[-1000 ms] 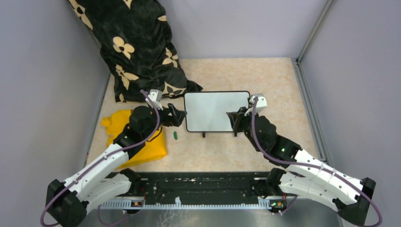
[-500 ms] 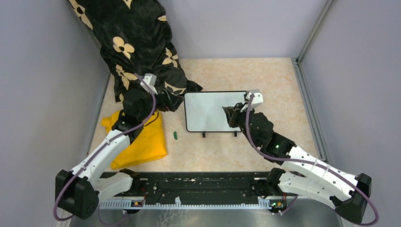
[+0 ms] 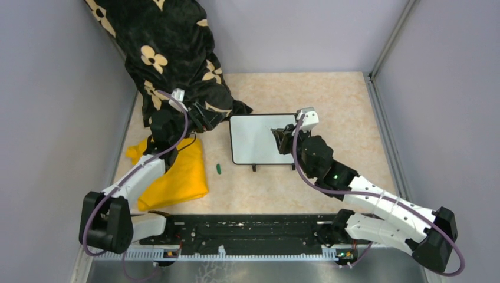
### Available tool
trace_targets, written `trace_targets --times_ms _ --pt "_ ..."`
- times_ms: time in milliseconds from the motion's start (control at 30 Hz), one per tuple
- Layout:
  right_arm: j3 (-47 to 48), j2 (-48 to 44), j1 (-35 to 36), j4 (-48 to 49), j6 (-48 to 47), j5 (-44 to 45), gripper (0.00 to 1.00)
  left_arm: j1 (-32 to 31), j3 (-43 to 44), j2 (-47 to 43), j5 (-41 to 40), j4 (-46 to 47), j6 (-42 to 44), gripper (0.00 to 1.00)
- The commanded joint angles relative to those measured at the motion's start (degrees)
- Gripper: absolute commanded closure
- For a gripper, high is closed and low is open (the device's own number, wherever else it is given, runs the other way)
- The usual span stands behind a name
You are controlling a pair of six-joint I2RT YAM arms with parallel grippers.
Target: Write a sentence on the whiteboard
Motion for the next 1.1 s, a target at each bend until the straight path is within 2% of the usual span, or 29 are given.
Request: trace_targets --times_ms 0,133,267,467,700,900,1067 --pt "2.2 0.3 -0.4 4.6 -1.7 -1.8 1.0 0.4 2.7 2.5 0.1 3.6 -2.7 0.01" --pt "1.8 -0.6 -0.4 3.6 -1.7 -3.2 1.0 0.3 3.1 5.1 1.2 2.3 2.1 0.01" --pt "1.7 -1.4 -0.4 2.6 -2.3 -4.6 1.0 0.3 1.2 9.3 9.9 8.1 7.9 0.02" --pt "1.5 -2.8 -0.4 1.6 -2.7 -8.8 1.0 1.1 3.1 14.9 19.0 4.7 15.1 0.07" --pt "0.7 -3.4 -0.4 1.3 -2.6 -11.2 1.0 2.6 -0.6 17.3 28.0 14.1 13.0 0.11" --pt "0.7 -3.2 -0.3 1.3 -2.2 -12.8 1.0 2.6 -0.6 23.7 36.6 22.0 10.8 0.16" --pt "0.4 -2.7 -0.4 2.0 -1.1 -13.5 1.0 3.2 0.7 27.7 37.5 24.6 11.5 0.2"
